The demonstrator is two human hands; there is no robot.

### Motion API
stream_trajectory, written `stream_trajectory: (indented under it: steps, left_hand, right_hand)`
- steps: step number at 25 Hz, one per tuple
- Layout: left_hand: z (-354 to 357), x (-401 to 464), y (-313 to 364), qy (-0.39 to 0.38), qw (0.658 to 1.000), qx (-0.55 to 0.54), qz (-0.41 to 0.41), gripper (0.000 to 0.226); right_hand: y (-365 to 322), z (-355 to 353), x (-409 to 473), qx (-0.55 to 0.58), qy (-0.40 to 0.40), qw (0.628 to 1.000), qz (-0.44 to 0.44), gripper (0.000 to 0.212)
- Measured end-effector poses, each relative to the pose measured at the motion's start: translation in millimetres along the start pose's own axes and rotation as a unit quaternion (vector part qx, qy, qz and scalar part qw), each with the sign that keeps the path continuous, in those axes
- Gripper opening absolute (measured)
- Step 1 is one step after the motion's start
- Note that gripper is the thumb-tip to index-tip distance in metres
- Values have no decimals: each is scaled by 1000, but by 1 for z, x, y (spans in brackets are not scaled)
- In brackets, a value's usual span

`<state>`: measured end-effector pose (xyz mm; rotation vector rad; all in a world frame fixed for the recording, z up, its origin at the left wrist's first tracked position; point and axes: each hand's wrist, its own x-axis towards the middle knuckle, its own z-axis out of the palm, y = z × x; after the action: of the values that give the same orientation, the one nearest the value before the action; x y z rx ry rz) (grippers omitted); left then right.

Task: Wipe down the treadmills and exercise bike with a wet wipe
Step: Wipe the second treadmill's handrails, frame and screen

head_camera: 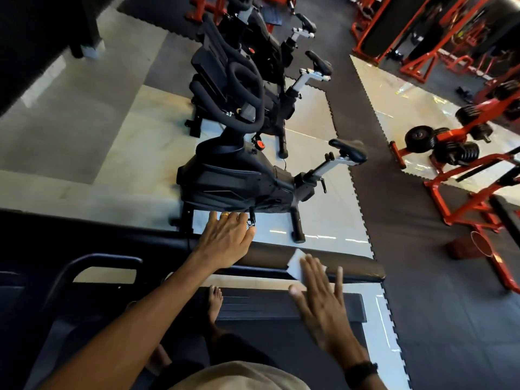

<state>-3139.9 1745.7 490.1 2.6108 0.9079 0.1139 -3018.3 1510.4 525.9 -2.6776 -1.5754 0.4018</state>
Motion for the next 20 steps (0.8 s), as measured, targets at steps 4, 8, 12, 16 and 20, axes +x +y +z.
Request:
stream_trajectory:
  steps: [4,8,12,16,20]
  left_hand:
    - [-5,-1,1,-36,999,25,4,93]
    - [-1,-2,1,-46,998,43,-26,77]
    - [-3,-1,5,-43,995,30,-84,96]
    - [6,-2,11,-37,989,41,-134,75]
    - [18,1,59,-39,983,50,-171,97]
  right_hand:
    - [35,-8,55,-12,-46,997,66,85]
    - [-17,-15,111,-30,-124,992,-15,93]
    - [-32,-12,79,15,-89,991,-94,118]
    - [22,-19,33,5,-72,982,-173,115]
    - [83,-32,56,10,-101,985,-139,123]
